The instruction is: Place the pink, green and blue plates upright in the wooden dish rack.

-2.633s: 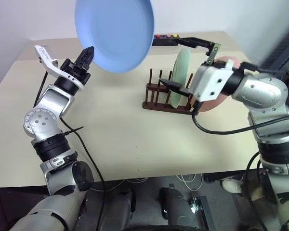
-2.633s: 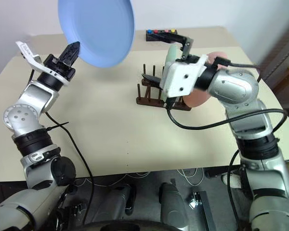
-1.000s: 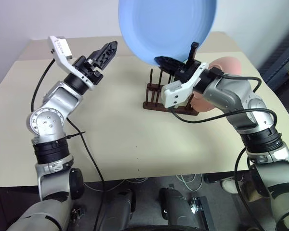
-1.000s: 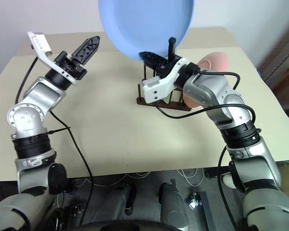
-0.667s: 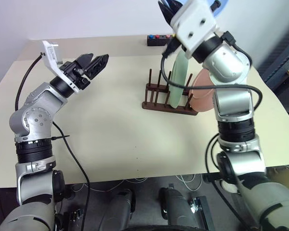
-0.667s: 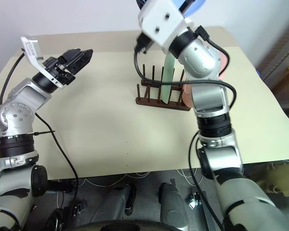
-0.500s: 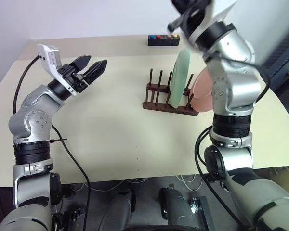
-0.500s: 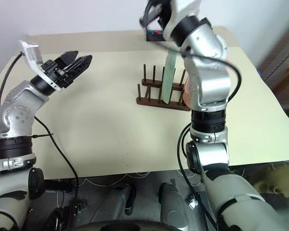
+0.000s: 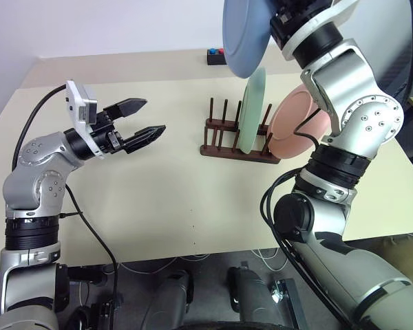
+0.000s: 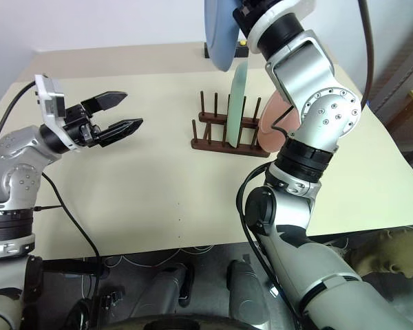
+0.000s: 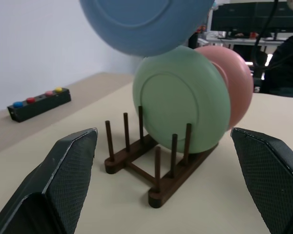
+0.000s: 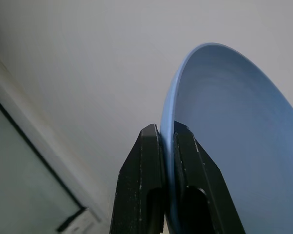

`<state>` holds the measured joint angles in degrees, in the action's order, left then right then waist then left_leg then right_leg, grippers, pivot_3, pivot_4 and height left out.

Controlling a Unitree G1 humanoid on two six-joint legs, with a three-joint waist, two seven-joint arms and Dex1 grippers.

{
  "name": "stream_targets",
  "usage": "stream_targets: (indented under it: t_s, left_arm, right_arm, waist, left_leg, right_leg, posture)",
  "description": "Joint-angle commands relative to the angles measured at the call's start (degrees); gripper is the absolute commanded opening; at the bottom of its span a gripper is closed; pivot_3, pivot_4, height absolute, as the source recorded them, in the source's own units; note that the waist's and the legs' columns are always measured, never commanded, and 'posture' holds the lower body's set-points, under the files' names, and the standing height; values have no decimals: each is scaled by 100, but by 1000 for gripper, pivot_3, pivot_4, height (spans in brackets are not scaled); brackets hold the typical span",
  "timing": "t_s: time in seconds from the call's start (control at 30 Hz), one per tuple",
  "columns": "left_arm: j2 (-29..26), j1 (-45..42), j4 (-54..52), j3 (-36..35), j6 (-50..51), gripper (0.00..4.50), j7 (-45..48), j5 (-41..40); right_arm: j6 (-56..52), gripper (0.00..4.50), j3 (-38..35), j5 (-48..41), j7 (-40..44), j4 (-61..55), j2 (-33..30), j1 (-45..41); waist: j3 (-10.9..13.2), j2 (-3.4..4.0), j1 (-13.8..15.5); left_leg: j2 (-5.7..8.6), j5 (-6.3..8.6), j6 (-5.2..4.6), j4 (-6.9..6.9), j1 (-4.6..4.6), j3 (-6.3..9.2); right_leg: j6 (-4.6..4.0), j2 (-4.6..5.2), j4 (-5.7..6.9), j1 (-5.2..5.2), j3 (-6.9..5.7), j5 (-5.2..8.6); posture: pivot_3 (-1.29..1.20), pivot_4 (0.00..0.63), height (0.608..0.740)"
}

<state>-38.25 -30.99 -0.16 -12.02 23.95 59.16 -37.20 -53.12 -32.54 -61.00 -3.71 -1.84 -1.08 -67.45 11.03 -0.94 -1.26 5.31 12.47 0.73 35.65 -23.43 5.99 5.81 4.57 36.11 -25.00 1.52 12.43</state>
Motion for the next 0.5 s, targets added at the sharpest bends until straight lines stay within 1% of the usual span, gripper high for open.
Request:
stream_targets:
  t_s: [0.03, 0.13, 0.27, 0.37, 0.5]
  left_arm:
    - [-194, 30, -109, -163, 305, 4486, 205, -288]
    - [-310, 127, -180, -141, 572, 4486, 366, -422]
    - [-279, 146, -193, -137, 482, 4486, 324, -317]
    - [-268, 142, -205, -139, 511, 4486, 313, -337]
    - [-265, 158, -208, -139, 510, 4486, 305, -333]
  right_arm:
    - [27, 0, 25, -468, -297, -21, -20, 117]
    - [131, 0, 56, -635, -526, 133, 48, 401]
    - [242, 0, 277, -609, -700, 231, 118, 737]
    - [342, 0, 280, -778, -862, 234, 193, 788]
    - [618, 0, 148, -1225, -1253, 269, 406, 766]
  waist:
    - [0, 0, 1]
    - [0, 0, -8]
    - [0, 1, -8]
    - [1, 2, -25]
    - [1, 2, -85]
  left_leg:
    - [0, 0, 0, 0, 0, 0]
    - [0, 0, -1, 0, 0, -1]
    - [0, 0, -1, 0, 0, -1]
    - [-1, 0, -1, 0, -1, -2]
    - [-3, 0, -1, 0, -1, -2]
  right_leg:
    - [0, 0, 0, 0, 0, 0]
    - [0, -2, 0, 2, -1, 0]
    - [0, -2, 1, 1, 0, 0]
    - [0, -2, 1, -1, 0, 0]
    - [0, -3, 1, -1, 0, 0]
  posture:
    - [0, 150, 740]
    - [0, 150, 740]
    - [0, 150, 740]
    - [0, 150, 740]
    - [0, 150, 740]
